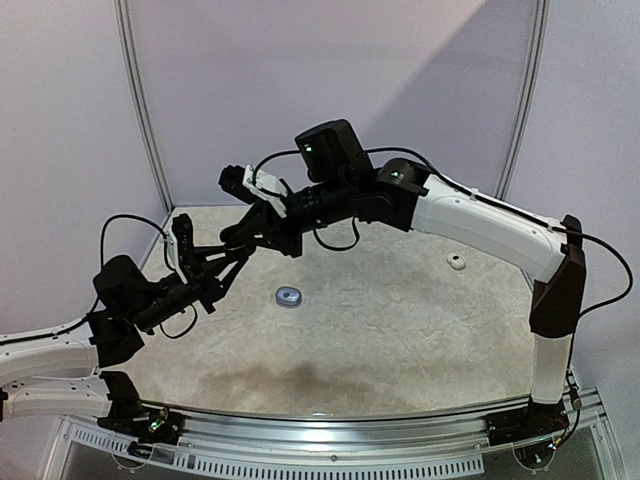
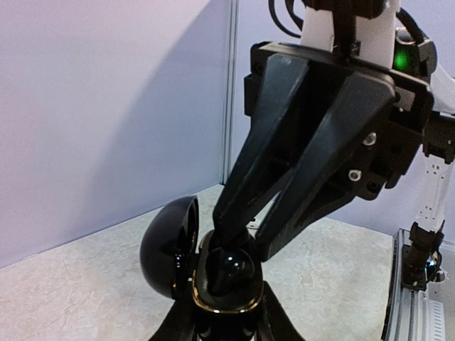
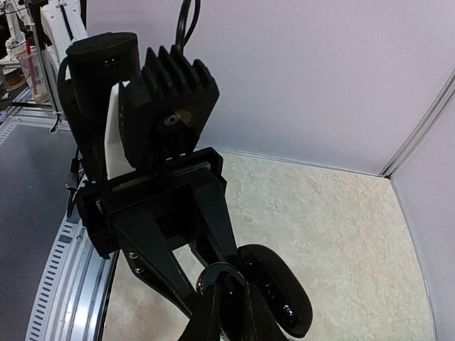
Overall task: Insert the wireless bluetooth earbuds into the charging case
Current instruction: Adjust the right earbud in the right side groove of the charging case.
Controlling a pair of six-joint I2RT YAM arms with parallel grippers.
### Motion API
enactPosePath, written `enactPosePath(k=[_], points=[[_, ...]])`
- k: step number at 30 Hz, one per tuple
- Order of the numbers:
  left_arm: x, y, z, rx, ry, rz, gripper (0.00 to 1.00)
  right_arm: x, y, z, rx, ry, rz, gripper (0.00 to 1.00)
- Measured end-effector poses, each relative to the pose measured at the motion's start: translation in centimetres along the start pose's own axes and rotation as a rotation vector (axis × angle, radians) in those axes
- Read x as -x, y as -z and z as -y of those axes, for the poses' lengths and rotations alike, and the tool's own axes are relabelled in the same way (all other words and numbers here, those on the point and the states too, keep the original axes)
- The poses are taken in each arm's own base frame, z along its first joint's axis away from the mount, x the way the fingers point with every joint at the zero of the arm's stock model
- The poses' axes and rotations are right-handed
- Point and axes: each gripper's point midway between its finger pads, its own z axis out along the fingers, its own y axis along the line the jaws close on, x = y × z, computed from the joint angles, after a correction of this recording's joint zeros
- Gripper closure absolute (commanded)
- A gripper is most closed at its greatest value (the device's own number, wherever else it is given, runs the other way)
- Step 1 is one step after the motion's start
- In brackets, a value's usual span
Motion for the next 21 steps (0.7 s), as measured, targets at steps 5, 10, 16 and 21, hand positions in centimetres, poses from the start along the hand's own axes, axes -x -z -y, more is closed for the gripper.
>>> enactPosePath(k=[5,10,16,21], points=[[-0.1,0.0,0.0,0.002,-0.002,-0.004,1.0,-0.2,-0.4,0.1,0.006,0.014,-0.012,0.86],[-0.1,0.0,0.0,0.002,-0.005,-0.005,1.0,-0.3,-0.4,0.1,0.006,0.017,-0.014,0.85],[-0.1,0.0,0.1,-0.003,-0.054,-0.004,1.0,0.1,0.2,0.1,0.023,-0.001,0.005,0.83],[-2.0,0.3,0.7,-0.053,-0.264,-0.045,1.0,2.0,3.3,0.3,0.031,-0.052,0.079,0.82]])
